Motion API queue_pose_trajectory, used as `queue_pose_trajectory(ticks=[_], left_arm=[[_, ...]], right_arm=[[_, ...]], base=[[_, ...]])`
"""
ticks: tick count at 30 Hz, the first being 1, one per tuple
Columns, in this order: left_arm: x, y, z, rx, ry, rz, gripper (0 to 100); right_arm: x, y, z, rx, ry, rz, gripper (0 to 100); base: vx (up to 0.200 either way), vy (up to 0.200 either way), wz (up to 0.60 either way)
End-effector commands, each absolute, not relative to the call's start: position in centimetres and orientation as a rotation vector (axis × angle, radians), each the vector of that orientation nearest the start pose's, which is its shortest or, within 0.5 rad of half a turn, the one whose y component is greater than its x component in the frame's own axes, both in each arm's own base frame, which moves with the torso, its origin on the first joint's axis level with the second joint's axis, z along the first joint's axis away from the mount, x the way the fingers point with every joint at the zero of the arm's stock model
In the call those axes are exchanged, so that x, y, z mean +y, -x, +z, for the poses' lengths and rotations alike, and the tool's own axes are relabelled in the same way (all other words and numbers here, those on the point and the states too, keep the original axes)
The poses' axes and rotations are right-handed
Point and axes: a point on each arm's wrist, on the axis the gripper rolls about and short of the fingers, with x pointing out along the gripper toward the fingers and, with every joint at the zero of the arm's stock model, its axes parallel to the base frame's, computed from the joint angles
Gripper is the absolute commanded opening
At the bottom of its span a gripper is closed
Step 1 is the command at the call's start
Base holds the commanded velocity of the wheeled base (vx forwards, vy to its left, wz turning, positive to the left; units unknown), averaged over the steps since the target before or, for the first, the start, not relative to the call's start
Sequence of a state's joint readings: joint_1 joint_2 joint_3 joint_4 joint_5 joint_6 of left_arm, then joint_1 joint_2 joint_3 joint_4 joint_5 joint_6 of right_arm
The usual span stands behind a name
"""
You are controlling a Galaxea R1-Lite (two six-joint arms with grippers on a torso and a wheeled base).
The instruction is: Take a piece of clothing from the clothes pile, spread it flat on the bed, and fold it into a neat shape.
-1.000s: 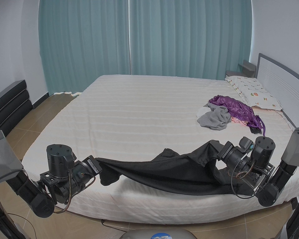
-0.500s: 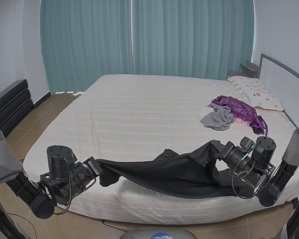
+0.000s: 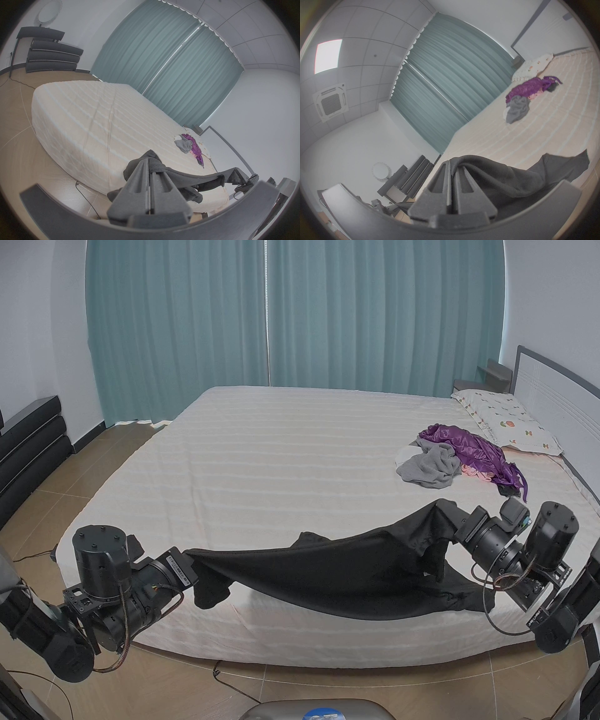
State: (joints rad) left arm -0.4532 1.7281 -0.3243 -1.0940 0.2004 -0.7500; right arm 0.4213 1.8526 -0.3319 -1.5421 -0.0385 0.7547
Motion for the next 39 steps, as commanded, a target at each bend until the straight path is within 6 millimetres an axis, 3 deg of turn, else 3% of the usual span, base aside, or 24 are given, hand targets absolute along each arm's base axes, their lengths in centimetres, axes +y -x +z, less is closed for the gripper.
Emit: queue_pose_trajectory(ticks=[1, 6, 8, 12, 13, 14, 17, 22, 36, 39], left_arm=[[-9.7, -21.0, 13.6, 0.254, 0.664, -0.170, 0], [-8.8, -19.7, 16.2, 0.137, 0.629, -0.187, 0], [-8.8, -19.8, 16.4, 0.131, 0.613, -0.188, 0], [-9.1, -21.2, 18.0, 0.096, 0.604, -0.184, 0], [-9.1, -21.2, 18.0, 0.096, 0.604, -0.184, 0], [-9.4, -22.6, 18.6, 0.099, 0.604, -0.169, 0], [-9.8, -24.6, 19.7, 0.097, 0.603, -0.152, 0], [-10.5, -27.4, 20.6, 0.114, 0.599, -0.132, 0], [-11.6, -32.6, 18.4, 0.166, 0.584, -0.097, 0], [-12.0, -33.9, 18.1, 0.165, 0.582, -0.094, 0]], right_arm=[[9.8, -22.2, 16.5, -0.040, -0.750, 0.432, 0], [8.9, -20.1, 20.7, -0.188, -0.695, 0.475, 0], [8.9, -20.3, 21.6, -0.211, -0.676, 0.471, 0], [8.5, -22.9, 24.3, -0.271, -0.658, 0.422, 0], [8.5, -22.9, 24.3, -0.271, -0.658, 0.422, 0], [8.6, -24.3, 24.2, -0.251, -0.651, 0.400, 0], [8.3, -25.9, 24.0, -0.256, -0.640, 0.368, 0], [7.8, -28.3, 24.3, -0.282, -0.631, 0.330, 0], [8.1, -34.3, 23.1, -0.297, -0.564, 0.287, 0], [8.4, -35.4, 22.0, -0.261, -0.554, 0.275, 0]], base=[[0.000, 0.000, 0.00], [0.000, 0.000, 0.00], [0.000, 0.000, 0.00], [0.000, 0.000, 0.00], [0.000, 0.000, 0.00], [0.000, 0.000, 0.00], [0.000, 0.000, 0.00], [0.200, 0.000, 0.00], [0.200, 0.000, 0.00], [0.200, 0.000, 0.00]])
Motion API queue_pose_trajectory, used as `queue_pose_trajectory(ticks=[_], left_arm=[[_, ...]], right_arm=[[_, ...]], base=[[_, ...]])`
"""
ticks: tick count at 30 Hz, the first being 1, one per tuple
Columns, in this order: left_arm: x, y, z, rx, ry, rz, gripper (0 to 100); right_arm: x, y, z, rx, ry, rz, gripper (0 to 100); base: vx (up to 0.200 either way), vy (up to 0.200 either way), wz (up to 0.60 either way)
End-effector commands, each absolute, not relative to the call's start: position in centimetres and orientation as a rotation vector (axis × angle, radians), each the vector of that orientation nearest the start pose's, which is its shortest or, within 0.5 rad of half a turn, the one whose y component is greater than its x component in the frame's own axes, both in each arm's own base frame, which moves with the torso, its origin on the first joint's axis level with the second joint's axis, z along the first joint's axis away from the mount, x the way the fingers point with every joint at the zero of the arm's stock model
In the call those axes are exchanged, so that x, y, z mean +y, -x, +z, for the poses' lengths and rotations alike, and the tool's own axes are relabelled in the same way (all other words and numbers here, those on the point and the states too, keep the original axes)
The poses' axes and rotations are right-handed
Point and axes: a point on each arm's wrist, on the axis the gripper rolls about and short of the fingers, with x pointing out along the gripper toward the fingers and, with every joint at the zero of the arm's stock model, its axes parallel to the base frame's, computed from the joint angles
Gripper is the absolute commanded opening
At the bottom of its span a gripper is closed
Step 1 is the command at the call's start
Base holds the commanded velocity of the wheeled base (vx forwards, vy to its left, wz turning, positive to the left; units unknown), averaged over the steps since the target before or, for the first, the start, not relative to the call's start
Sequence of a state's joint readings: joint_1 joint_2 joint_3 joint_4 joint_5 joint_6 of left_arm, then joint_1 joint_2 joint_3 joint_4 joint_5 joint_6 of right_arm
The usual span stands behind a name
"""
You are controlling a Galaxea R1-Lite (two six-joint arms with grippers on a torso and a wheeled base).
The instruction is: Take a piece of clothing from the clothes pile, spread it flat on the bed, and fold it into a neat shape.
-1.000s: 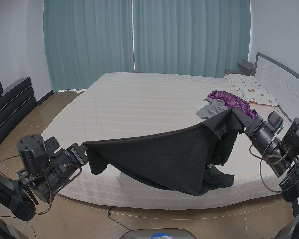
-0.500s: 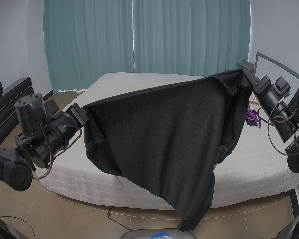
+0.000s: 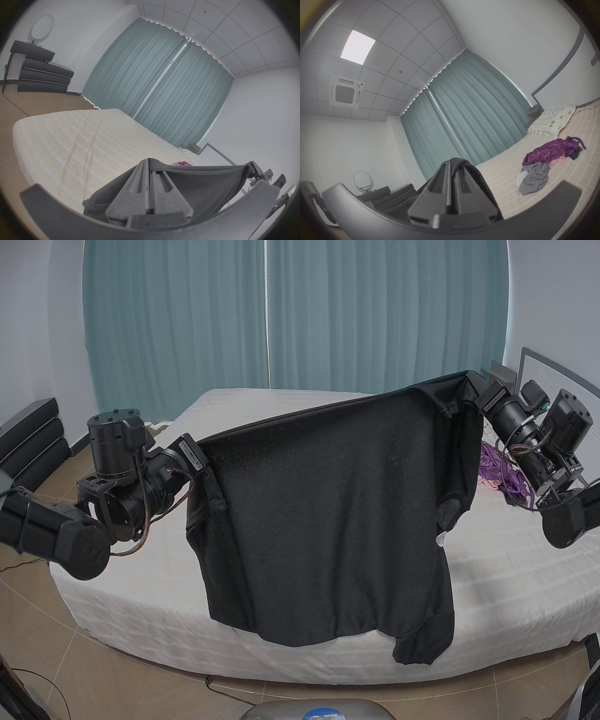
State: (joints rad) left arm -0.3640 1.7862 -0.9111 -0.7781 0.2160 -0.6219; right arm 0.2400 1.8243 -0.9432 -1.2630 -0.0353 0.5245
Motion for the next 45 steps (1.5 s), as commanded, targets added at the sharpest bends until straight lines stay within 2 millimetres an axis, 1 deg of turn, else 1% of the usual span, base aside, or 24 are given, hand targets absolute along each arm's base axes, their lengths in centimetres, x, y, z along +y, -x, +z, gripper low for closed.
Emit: queue_pose_trajectory(ticks=[1, 2, 4, 5, 8, 9, 11, 14, 16, 19, 20, 21, 22, 25, 28, 33, 39, 40, 41, 45], left_arm=[[-12.0, -33.9, 18.1, 0.165, 0.582, -0.094, 0], [-12.3, -35.0, 17.8, 0.164, 0.582, -0.094, 0], [-12.7, -35.9, 17.2, 0.168, 0.580, -0.095, 0], [-13.0, -36.7, 16.6, 0.177, 0.577, -0.092, 0], [-13.5, -38.1, 15.1, 0.191, 0.573, -0.086, 0], [-13.5, -38.1, 15.0, 0.193, 0.572, -0.085, 0], [-13.8, -38.9, 13.3, 0.226, 0.564, -0.074, 0], [-13.9, -39.7, 11.6, 0.246, 0.566, -0.065, 0], [-14.1, -40.1, 10.2, 0.259, 0.571, -0.056, 0], [-14.3, -40.5, 8.5, 0.269, 0.567, -0.051, 0], [-14.4, -40.6, 8.2, 0.266, 0.568, -0.052, 0], [-14.4, -40.6, 8.2, 0.265, 0.568, -0.054, 0], [-14.5, -40.7, 8.0, 0.261, 0.571, -0.057, 0], [-14.6, -40.8, 7.1, 0.280, 0.565, -0.052, 0], [-14.8, -41.3, 5.7, 0.299, 0.558, -0.047, 0], [-15.2, -41.7, 3.8, 0.324, 0.546, -0.037, 0], [-15.3, -42.3, 2.8, 0.327, 0.544, -0.028, 0], [-15.2, -42.4, 2.5, 0.329, 0.541, -0.016, 0], [-15.2, -42.3, 2.3, 0.332, 0.538, -0.007, 0], [-14.9, -42.5, 1.3, 0.345, 0.523, 0.033, 0]], right_arm=[[8.4, -35.4, 22.0, -0.261, -0.554, 0.275, 0], [8.6, -36.3, 21.1, -0.244, -0.540, 0.268, 0], [8.7, -37.1, 20.6, -0.240, -0.532, 0.261, 0], [8.7, -37.6, 20.2, -0.234, -0.531, 0.257, 0], [8.8, -38.7, 19.1, -0.211, -0.528, 0.245, 0], [8.8, -38.7, 19.0, -0.210, -0.528, 0.243, 0], [8.9, -39.4, 17.4, -0.182, -0.525, 0.216, 0], [9.1, -40.2, 15.4, -0.140, -0.523, 0.198, 0], [9.1, -40.7, 14.0, -0.107, -0.523, 0.187, 0], [9.1, -41.5, 11.8, -0.073, -0.519, 0.140, 0], [9.1, -41.8, 11.2, -0.070, -0.519, 0.125, 0], [9.1, -41.8, 11.2, -0.071, -0.519, 0.124, 0], [9.0, -42.2, 10.4, -0.070, -0.519, 0.103, 0], [9.0, -42.5, 9.3, -0.056, -0.521, 0.096, 0], [9.2, -42.9, 7.7, -0.023, -0.515, 0.088, 0], [9.4, -43.6, 5.7, -0.005, -0.511, 0.061, 0], [9.6, -44.5, 3.9, 0.007, -0.510, 0.040, 0], [9.7, -44.6, 3.0, 0.027, -0.506, 0.038, 0], [9.7, -44.7, 2.4, 0.036, -0.504, 0.036, 0], [9.9, -45.2, 1.3, 0.045, -0.504, 0.033, 0]], base=[[0.200, 0.000, 0.00], [0.200, 0.000, 0.00], [0.200, 0.000, 0.00], [0.200, 0.000, 0.00], [0.200, 0.000, 0.00], [0.000, 0.000, 0.00], [0.000, 0.000, 0.00], [0.000, 0.000, 0.00], [0.000, 0.000, 0.00], [0.000, 0.000, 0.00], [0.000, 0.000, 0.00], [0.000, 0.000, 0.00], [0.000, 0.000, 0.00], [0.000, 0.000, 0.00], [0.000, 0.000, 0.00], [0.000, 0.000, 0.00], [0.000, 0.000, 0.00], [0.000, 0.000, 0.00], [0.000, 0.000, 0.00], [0.050, 0.000, 0.00]])
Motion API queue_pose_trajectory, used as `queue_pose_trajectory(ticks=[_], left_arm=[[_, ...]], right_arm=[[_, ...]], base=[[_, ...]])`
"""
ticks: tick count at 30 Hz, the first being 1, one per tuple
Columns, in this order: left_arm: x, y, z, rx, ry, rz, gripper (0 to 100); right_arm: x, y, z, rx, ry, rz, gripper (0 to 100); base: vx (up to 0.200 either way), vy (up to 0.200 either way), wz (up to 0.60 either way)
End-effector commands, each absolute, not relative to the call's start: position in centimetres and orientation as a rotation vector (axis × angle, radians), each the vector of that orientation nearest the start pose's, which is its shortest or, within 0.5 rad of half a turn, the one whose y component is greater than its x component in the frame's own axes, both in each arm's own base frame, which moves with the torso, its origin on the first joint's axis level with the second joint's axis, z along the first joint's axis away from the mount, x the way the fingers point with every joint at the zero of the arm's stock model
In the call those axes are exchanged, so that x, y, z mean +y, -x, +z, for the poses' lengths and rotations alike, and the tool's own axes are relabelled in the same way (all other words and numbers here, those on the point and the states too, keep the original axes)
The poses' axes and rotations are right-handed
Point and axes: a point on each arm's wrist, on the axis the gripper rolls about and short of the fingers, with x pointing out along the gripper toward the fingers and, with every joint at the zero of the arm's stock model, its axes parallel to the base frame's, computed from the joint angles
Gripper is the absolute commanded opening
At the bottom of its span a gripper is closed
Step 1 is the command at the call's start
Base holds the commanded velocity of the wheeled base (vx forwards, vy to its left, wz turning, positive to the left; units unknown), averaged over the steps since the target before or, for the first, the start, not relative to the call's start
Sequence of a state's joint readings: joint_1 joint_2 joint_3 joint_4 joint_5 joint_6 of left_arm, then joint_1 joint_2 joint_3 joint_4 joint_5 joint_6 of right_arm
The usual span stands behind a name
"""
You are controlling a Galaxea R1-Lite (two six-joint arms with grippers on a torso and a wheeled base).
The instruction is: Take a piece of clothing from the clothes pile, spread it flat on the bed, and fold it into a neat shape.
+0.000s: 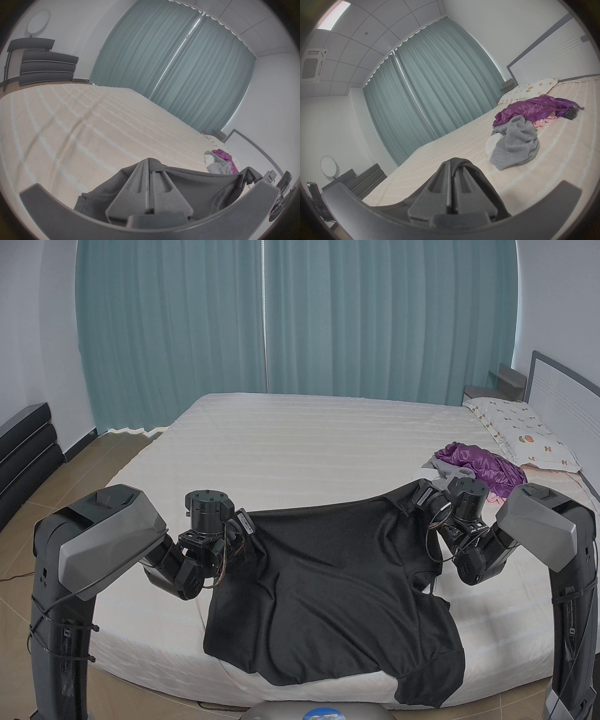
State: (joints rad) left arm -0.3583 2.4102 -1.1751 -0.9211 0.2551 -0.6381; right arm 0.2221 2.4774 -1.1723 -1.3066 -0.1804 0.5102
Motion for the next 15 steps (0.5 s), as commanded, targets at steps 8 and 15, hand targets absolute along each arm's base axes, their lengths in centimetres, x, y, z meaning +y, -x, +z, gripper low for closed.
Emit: queue_pose_trajectory(ticks=[8, 15], left_arm=[[-15.0, -42.5, 0.6, 0.357, 0.525, 0.028, 0], [-15.5, -43.7, -1.2, 0.352, 0.527, 0.028, 0]], right_arm=[[10.0, -45.4, -0.1, 0.074, -0.493, 0.032, 0], [10.2, -46.7, -2.2, 0.079, -0.490, 0.026, 0]], base=[[0.125, 0.000, 0.00], [0.000, 0.000, 0.00]])
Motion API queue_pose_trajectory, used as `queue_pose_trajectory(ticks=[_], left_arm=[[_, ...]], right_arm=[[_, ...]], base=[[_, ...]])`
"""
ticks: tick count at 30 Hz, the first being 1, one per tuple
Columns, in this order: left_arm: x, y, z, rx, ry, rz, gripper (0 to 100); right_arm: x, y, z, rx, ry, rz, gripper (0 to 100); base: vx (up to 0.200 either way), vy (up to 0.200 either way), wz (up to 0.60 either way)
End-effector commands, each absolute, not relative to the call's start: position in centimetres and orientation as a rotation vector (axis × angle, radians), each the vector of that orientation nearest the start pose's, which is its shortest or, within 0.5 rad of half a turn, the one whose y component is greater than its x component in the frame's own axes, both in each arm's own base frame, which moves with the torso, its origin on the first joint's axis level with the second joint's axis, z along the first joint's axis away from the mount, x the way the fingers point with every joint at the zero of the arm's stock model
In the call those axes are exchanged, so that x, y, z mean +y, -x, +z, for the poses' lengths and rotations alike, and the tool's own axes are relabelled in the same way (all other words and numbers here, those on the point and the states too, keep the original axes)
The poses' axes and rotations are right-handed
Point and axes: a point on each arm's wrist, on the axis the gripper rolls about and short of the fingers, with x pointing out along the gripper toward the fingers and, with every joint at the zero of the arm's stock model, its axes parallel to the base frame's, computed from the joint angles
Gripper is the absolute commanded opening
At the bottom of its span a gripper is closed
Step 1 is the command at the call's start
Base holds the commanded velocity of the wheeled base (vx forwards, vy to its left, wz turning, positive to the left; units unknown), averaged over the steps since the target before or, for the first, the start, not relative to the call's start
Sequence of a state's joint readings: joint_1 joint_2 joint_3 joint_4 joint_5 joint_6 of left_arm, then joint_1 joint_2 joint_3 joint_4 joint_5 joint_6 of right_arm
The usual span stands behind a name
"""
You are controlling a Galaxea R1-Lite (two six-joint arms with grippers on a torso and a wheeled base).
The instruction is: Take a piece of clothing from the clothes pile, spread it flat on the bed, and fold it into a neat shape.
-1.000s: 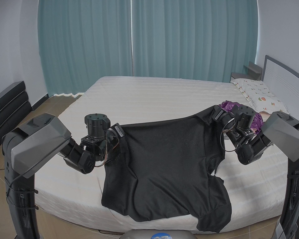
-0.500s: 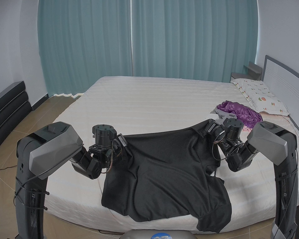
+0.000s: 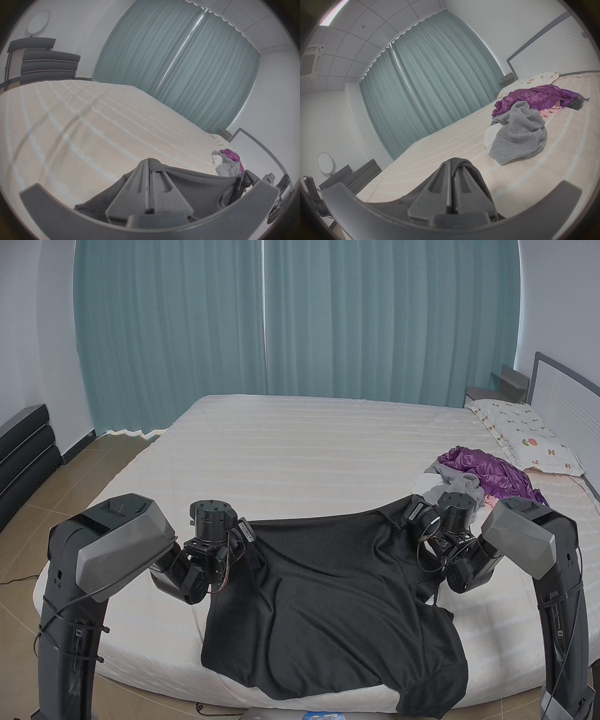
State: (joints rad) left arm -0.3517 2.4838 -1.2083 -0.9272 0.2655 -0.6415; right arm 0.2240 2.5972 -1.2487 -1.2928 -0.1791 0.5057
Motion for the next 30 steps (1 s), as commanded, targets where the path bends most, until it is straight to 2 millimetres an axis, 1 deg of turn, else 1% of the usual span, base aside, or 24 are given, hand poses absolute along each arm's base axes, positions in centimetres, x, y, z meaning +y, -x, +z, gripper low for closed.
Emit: queue_pose_trajectory(ticks=[1, 2, 3, 5, 8, 10, 11, 12, 13, 14, 15, 18, 20, 22, 25, 27, 30], left_arm=[[-15.5, -43.7, -1.2, 0.352, 0.527, 0.028, 0], [-15.5, -43.7, -1.2, 0.352, 0.527, 0.028, 0], [-15.6, -44.1, -1.8, 0.350, 0.529, 0.029, 0], [-15.9, -44.4, -2.4, 0.349, 0.540, 0.029, 0], [-16.0, -44.7, -2.7, 0.345, 0.557, 0.033, 0], [-16.2, -45.2, -3.4, 0.341, 0.578, 0.038, 0], [-16.3, -45.3, -3.6, 0.340, 0.579, 0.041, 0], [-16.3, -45.5, -3.9, 0.336, 0.578, 0.051, 0], [-16.2, -45.6, -4.0, 0.336, 0.576, 0.059, 100], [-16.2, -45.6, -4.1, 0.337, 0.575, 0.060, 100], [-16.2, -45.6, -4.2, 0.339, 0.575, 0.062, 100], [-15.8, -45.7, -4.3, 0.339, 0.574, 0.074, 100], [-15.4, -45.9, -4.3, 0.331, 0.573, 0.089, 100], [-14.9, -46.3, -3.6, 0.296, 0.580, 0.117, 100], [-14.1, -47.4, -2.5, 0.229, 0.598, 0.152, 100], [-13.8, -47.9, -2.3, 0.210, 0.605, 0.162, 100], [-13.6, -47.8, -2.7, 0.225, 0.600, 0.170, 100]], right_arm=[[10.2, -46.7, -2.2, 0.079, -0.490, 0.026, 0], [10.2, -46.7, -2.2, 0.079, -0.490, 0.026, 0], [10.4, -47.4, -2.8, 0.066, -0.495, 0.029, 0], [10.6, -47.8, -3.2, 0.053, -0.497, 0.031, 0], [10.6, -48.1, -3.5, 0.050, -0.498, 0.030, 0], [10.6, -48.1, -3.9, 0.055, -0.495, 0.032, 0], [10.6, -48.1, -3.9, 0.059, -0.495, 0.034, 100], [10.6, -48.0, -4.2, 0.071, -0.493, 0.043, 100], [10.6, -47.9, -4.5, 0.080, -0.493, 0.043, 100], [10.7, -47.9, -4.8, 0.087, -0.492, 0.046, 100], [10.8, -47.8, -5.5, 0.101, -0.492, 0.046, 100], [10.7, -47.8, -5.6, 0.108, -0.493, 0.041, 100], [10.4, -47.9, -5.2, 0.090, -0.498, 0.026, 100], [9.6, -48.3, -3.7, 0.046, -0.521, 0.008, 100], [9.1, -48.6, -1.5, -0.007, -0.594, -0.014, 100], [8.9, -48.6, -1.1, -0.017, -0.617, -0.018, 100], [8.8, -48.4, -1.7, 0.001, -0.614, -0.023, 100]], base=[[0.000, 0.000, 0.00], [0.000, 0.000, 0.00], [0.000, 0.000, 0.00], [0.000, 0.000, 0.00], [0.000, 0.000, 0.00], [0.000, 0.000, 0.00], [0.000, 0.000, 0.00], [0.000, 0.000, 0.00], [0.000, 0.000, 0.00], [0.000, 0.000, 0.00], [0.000, 0.000, 0.00], [0.000, 0.000, 0.00], [0.000, 0.000, 0.00], [0.000, 0.000, 0.00], [0.000, 0.000, 0.00], [0.000, 0.000, 0.00], [0.000, 0.000, 0.00]])
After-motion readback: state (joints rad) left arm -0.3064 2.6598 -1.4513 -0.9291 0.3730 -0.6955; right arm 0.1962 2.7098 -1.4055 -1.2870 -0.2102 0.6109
